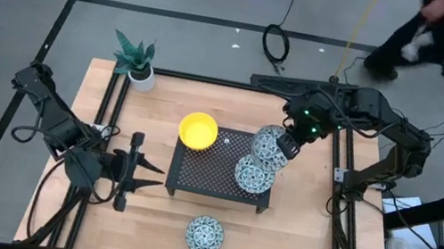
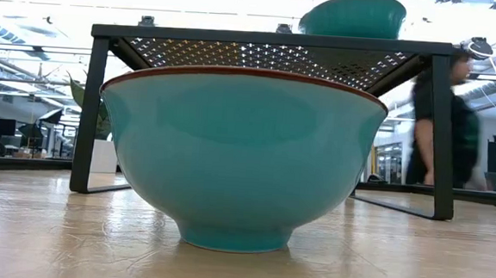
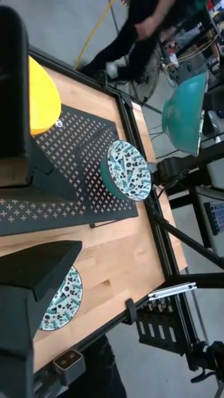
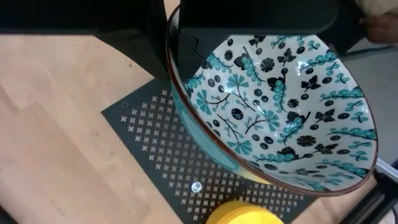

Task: Pick & Place Mini bowls
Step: Stack the left white patterned bowl on top of the white patterned bowl

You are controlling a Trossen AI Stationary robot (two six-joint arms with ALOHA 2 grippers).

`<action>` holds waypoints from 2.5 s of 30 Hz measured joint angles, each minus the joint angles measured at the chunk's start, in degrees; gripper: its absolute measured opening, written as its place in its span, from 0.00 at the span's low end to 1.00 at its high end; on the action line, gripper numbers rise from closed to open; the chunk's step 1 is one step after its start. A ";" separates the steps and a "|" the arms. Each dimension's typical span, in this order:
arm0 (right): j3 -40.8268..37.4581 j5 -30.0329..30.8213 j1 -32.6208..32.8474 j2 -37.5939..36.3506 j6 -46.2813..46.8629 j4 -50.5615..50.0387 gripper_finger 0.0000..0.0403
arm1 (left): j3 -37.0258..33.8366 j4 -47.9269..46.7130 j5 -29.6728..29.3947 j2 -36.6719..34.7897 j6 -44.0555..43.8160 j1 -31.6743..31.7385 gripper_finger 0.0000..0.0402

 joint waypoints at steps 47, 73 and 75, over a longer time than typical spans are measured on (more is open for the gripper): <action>-22.49 -14.58 0.37 0.00 -4.51 15.91 0.00 | 0.00 0.00 0.00 0.00 0.00 0.00 0.28; 15.48 -5.44 2.28 15.72 -12.97 8.61 0.00 | 0.01 0.13 0.02 0.02 0.00 0.00 0.28; 15.51 -5.74 2.35 16.82 -13.43 8.49 0.00 | 0.02 0.14 0.02 0.02 0.01 0.00 0.28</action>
